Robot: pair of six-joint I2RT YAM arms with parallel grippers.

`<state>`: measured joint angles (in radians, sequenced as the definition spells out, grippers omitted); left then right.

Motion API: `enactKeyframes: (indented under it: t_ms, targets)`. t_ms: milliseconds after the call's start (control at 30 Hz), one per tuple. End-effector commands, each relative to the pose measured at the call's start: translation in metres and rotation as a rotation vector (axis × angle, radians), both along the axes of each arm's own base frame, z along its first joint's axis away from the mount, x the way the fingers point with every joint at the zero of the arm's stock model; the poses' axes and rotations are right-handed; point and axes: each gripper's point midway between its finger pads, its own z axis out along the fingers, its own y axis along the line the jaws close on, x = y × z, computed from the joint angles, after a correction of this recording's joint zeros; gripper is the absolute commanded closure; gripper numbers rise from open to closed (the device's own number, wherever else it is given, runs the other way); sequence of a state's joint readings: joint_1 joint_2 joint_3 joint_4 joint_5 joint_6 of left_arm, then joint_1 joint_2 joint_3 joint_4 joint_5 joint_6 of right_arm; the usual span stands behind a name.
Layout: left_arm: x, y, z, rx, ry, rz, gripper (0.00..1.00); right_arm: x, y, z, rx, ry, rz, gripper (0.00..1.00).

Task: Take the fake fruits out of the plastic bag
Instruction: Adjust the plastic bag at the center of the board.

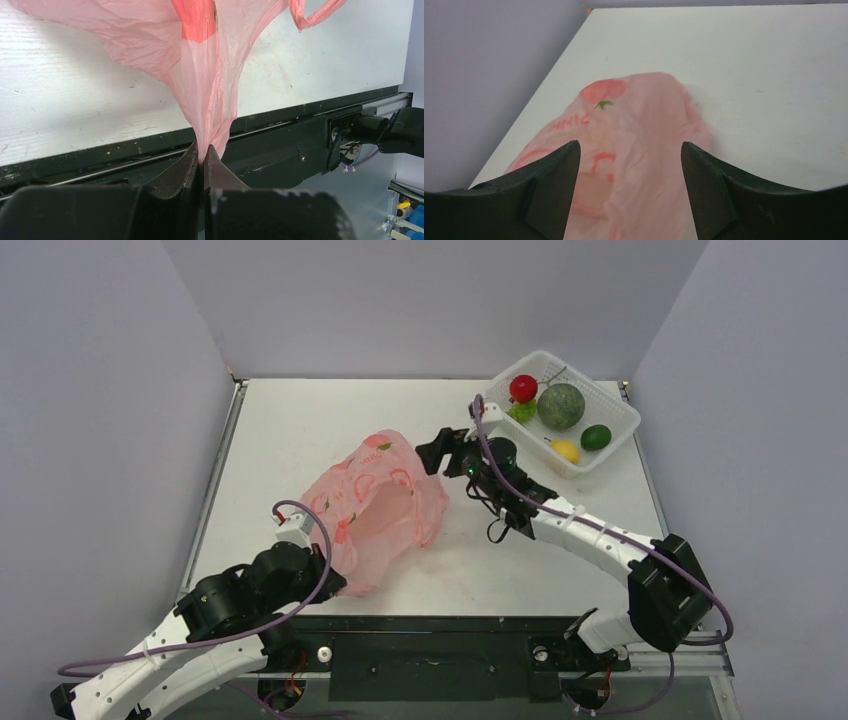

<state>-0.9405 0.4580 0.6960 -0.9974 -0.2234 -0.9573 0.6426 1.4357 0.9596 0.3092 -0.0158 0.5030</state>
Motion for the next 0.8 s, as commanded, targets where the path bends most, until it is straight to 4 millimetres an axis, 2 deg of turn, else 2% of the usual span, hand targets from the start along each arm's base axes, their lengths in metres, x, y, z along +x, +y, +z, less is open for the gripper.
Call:
enactKeyframes:
  t_ms: [0,33,100,133,167,267,367,400,467,567,700,767]
  targets:
    - [0.007,-0.007,0.018,-0.039,-0.05,-0.005,1.0,-0.062,0.051,0.043,0.087,-0.18,0.224,0.34]
    - [0.008,-0.008,0.021,-0.043,-0.056,-0.004,1.0,-0.078,0.063,0.033,0.066,-0.178,0.267,0.35]
    - [0.01,-0.009,0.026,-0.049,-0.069,-0.007,1.0,-0.097,0.077,0.016,0.043,-0.164,0.314,0.41]
    - [0.012,-0.011,0.031,-0.054,-0.077,-0.012,1.0,-0.102,0.081,0.002,0.025,-0.145,0.324,0.43]
    - [0.013,-0.013,0.034,-0.057,-0.083,-0.015,1.0,-0.111,0.089,-0.001,0.029,-0.148,0.347,0.44]
    - [0.018,-0.023,0.054,-0.093,-0.118,-0.039,1.0,-0.125,0.106,-0.029,-0.016,-0.126,0.381,0.48]
    - [0.022,-0.045,0.079,-0.158,-0.154,-0.103,1.0,-0.123,0.114,-0.05,-0.034,-0.094,0.371,0.49]
    - [0.023,-0.06,0.093,-0.189,-0.161,-0.153,1.0,-0.121,0.117,-0.058,-0.034,-0.084,0.37,0.49]
    - [0.02,-0.082,0.106,-0.207,-0.137,-0.232,1.0,-0.114,0.119,-0.069,-0.032,-0.063,0.336,0.49]
    - [0.008,-0.099,0.115,-0.22,-0.124,-0.294,1.0,-0.104,0.119,-0.086,-0.047,-0.045,0.284,0.48]
    - [-0.002,-0.086,0.109,-0.251,-0.12,-0.246,1.0,-0.097,0.119,-0.1,-0.051,-0.026,0.254,0.42]
    - [-0.008,-0.068,0.095,-0.252,-0.102,-0.204,1.0,-0.095,0.122,-0.106,-0.058,-0.021,0.255,0.37]
